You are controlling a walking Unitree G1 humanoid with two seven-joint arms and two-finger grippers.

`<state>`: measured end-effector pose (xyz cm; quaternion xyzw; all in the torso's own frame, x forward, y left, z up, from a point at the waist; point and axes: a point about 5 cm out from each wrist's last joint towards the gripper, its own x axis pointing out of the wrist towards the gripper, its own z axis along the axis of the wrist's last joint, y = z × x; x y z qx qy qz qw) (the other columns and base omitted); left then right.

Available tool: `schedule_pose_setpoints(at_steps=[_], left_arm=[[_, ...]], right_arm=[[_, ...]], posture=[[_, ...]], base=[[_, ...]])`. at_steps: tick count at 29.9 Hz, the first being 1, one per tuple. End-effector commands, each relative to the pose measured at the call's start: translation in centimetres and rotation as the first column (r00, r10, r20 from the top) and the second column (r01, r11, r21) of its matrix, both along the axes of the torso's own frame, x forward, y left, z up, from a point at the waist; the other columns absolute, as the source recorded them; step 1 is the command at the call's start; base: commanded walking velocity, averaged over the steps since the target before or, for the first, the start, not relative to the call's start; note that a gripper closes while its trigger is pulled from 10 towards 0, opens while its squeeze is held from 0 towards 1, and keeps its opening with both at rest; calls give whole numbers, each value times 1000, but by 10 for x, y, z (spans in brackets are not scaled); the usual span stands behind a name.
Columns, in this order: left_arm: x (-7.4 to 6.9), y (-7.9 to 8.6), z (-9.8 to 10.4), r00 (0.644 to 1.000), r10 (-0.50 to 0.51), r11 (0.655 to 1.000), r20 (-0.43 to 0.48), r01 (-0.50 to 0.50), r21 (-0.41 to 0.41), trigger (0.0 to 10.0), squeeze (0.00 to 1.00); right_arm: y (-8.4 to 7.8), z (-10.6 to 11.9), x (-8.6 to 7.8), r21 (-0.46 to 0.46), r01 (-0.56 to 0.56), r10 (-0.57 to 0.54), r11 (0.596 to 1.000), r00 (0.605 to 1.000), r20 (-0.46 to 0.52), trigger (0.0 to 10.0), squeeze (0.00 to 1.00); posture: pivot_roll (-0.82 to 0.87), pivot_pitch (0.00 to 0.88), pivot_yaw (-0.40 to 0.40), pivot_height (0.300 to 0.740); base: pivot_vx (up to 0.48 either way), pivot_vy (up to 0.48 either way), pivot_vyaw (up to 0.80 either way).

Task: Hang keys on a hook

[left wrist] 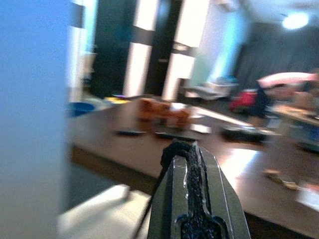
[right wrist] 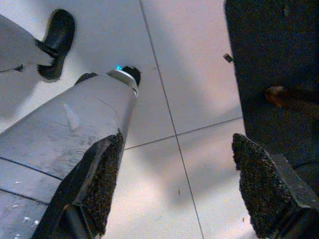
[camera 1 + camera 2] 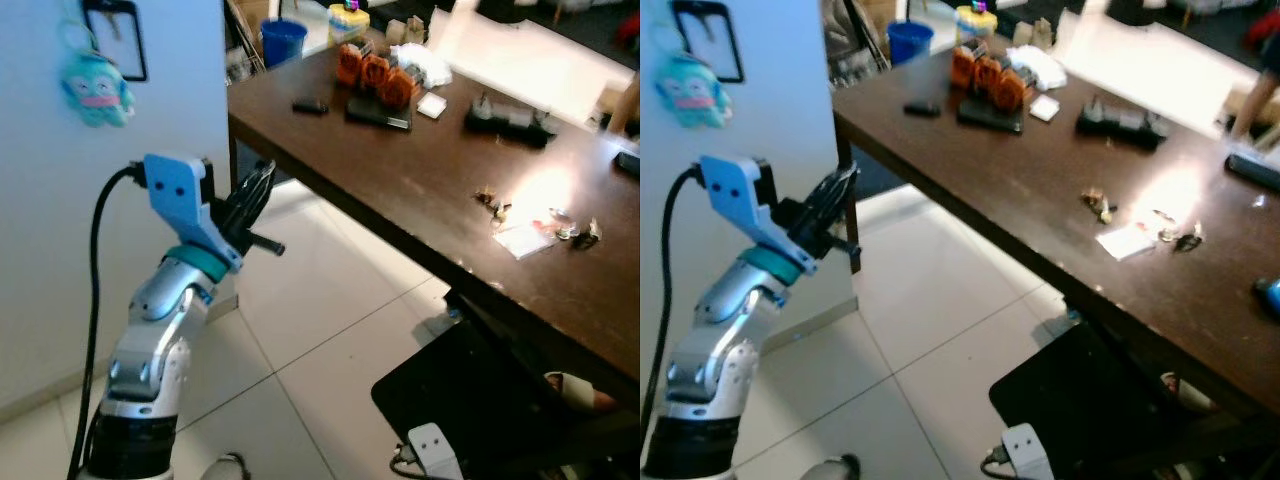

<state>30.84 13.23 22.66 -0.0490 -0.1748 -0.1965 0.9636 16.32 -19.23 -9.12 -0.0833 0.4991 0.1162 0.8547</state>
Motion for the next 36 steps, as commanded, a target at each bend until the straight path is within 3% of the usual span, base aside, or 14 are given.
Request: schedule_pose_setpoints(at_steps=[1,8,12,18,23,24,26,28,36], left_arm=[[1,-3,-1,1000,2,1000,-1,-2,5,10000,0],[10,1,1,999,53,998,12,-53,17,10000,0],[15,0,7,995,86,996,53,-87,32,10000,0],[14,2,6,993,102,993,57,-105,45,10000,0],[14,-1,3,997,71,995,38,-74,70,10000,0],[15,-3,2,999,46,994,30,-48,95,10000,0],[16,-5,2,999,24,993,24,-26,116,10000,0],[19,-7,7,1000,-18,989,24,15,149,10000,0],[29,-11,20,997,-51,985,57,41,165,10000,0]], right_arm=[[3,-8,-18,1,-10,10,1000,997,-71,10000,0],[7,-8,-16,-1,-14,14,1000,998,-69,10000,0],[7,-6,-11,-13,-75,74,997,995,-63,10000,0],[7,-2,-1,-18,-98,97,995,994,-45,10000,0],[13,-1,4,11,-31,31,999,999,-21,10000,0],[17,-1,4,32,6,-6,999,1000,-17,10000,0],[20,-1,4,48,31,-30,998,999,-16,10000,0],[29,-3,2,79,66,-64,995,998,-21,10000,0],[40,-6,-4,113,115,-112,987,993,-33,10000,0]], posture=[[186,71,-40,740],[202,26,-68,740],[239,0,-114,740],[255,6,-105,740],[234,5,-13,740],[224,0,52,740],[224,0,52,740],[203,0,123,740],[181,0,135,740]], base=[[0,0,788],[0,0,788],[0,0,788],[0,0,788],[0,0,788],[0,0,788],[0,0,788],[0,0,788],[0,0,788]])
